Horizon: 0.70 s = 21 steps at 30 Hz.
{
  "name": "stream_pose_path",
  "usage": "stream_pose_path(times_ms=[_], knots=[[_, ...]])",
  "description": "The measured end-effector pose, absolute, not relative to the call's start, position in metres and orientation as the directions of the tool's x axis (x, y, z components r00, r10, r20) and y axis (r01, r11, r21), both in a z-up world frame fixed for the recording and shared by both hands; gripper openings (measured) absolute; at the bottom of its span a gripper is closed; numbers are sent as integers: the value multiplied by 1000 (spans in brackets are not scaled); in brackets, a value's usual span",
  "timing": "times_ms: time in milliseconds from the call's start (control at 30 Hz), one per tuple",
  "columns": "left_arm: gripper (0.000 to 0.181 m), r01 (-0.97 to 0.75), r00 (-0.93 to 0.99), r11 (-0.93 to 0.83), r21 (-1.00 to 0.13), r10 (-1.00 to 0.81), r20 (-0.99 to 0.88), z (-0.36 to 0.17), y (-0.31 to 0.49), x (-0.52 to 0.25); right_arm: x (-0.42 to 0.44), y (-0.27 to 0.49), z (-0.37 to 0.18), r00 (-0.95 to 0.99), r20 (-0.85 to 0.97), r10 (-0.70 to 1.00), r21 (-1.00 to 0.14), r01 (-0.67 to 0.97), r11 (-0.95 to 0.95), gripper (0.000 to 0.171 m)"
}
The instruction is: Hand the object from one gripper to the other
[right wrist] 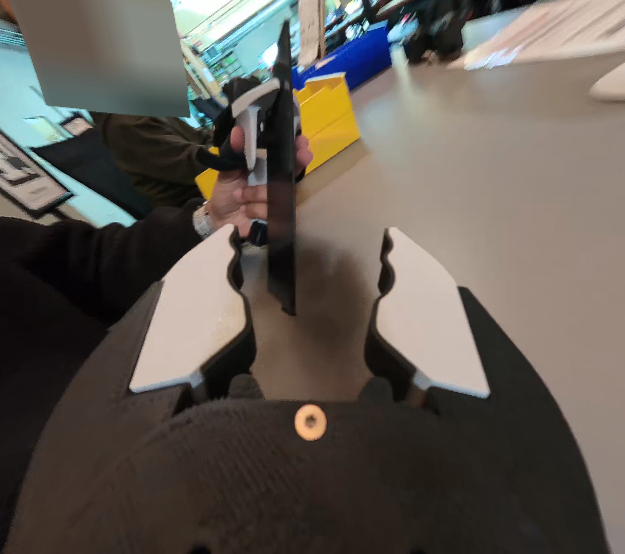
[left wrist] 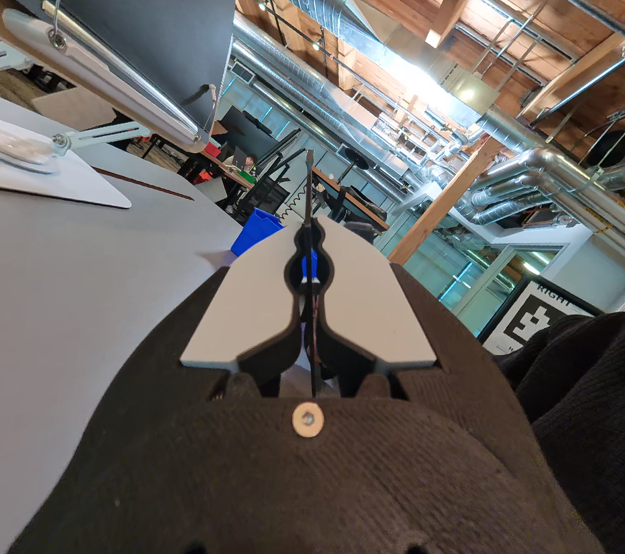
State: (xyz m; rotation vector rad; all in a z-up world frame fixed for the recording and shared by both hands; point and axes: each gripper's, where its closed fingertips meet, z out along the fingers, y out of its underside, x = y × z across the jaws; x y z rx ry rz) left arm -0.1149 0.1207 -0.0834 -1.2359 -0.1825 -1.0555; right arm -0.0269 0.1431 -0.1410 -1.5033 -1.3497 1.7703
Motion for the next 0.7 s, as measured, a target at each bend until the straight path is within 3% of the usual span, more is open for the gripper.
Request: stream_pose_path(times_ms=[233, 433, 567, 700], knots=[[4, 761, 516, -88, -642, -519, 682, -91, 125, -115, -26, 149, -125, -198, -79, 977, -995, 80, -65, 95], [5, 776, 624, 140, -615, -314, 716, -93, 122, -141, -38, 137, -136, -64, 107, 992, -978, 172, 117, 104], [4, 789, 614, 182, -586, -206, 762, -100, 119, -144, -51, 118, -162, -27, 235, 972, -921, 313, 232, 118], [4, 821, 567, 210, -531, -188, 802, -102, 115, -142, -58, 114, -180, -34, 337, 941, -855, 408, 321, 122]])
